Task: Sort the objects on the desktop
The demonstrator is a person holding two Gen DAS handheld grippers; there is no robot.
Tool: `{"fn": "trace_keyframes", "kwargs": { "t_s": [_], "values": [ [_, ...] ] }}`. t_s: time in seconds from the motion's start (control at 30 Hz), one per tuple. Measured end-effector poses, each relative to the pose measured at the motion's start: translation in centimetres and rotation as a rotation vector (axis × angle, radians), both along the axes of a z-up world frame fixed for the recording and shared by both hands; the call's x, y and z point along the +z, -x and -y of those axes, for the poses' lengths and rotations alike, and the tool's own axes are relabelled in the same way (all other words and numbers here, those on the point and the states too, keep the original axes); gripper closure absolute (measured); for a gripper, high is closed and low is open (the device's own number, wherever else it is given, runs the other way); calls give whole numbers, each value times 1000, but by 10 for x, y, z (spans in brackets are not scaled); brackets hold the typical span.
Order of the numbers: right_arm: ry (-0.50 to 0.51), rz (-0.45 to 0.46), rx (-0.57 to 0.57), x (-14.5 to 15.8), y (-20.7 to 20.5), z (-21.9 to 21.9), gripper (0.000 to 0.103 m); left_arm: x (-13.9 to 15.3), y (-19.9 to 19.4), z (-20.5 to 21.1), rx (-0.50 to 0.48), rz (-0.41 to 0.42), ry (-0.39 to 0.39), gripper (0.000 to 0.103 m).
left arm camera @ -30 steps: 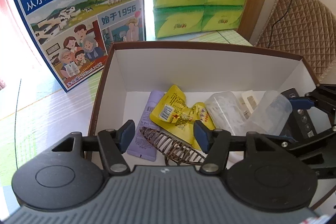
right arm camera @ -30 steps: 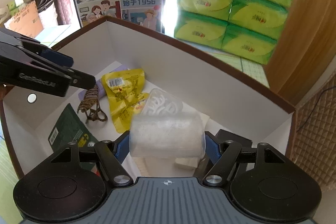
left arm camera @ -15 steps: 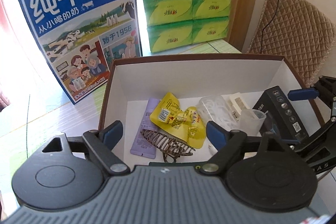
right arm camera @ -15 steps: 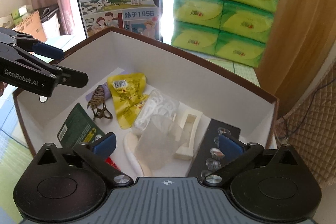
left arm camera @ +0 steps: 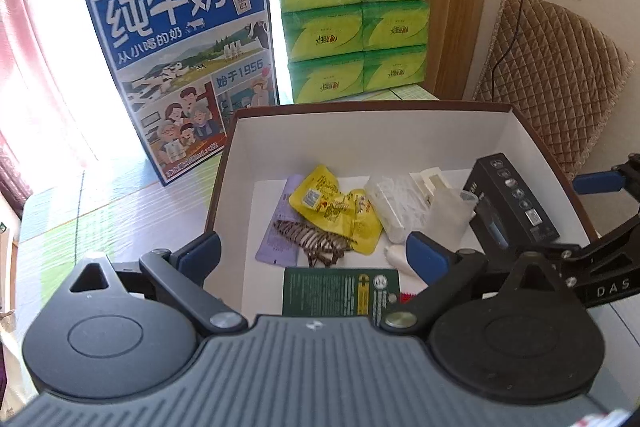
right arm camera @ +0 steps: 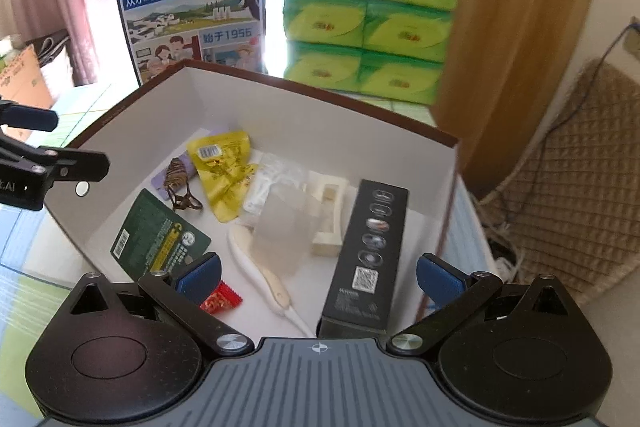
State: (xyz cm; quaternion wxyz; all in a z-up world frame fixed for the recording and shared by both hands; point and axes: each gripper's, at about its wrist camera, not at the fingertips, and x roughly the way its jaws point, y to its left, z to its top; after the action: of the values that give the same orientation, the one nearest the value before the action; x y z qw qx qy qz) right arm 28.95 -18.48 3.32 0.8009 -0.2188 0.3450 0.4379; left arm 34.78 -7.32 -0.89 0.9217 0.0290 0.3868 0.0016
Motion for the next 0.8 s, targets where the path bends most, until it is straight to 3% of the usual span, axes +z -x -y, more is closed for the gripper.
{"fn": "trace_keyframes", "kwargs": {
  "t_s": [0.2, 0.53, 0.8],
  "values": [
    [-43, -33, -55, 14, 18, 20, 2, 10, 34, 12, 23, 51, -85, 1],
    [-83, -73, -67, 40, 52, 48, 2, 28, 87, 9, 99, 26, 8, 1],
    [-92, -70, -43, 50, 82, 66, 2, 39, 127, 6, 160, 10, 22, 1]
  ]
}}
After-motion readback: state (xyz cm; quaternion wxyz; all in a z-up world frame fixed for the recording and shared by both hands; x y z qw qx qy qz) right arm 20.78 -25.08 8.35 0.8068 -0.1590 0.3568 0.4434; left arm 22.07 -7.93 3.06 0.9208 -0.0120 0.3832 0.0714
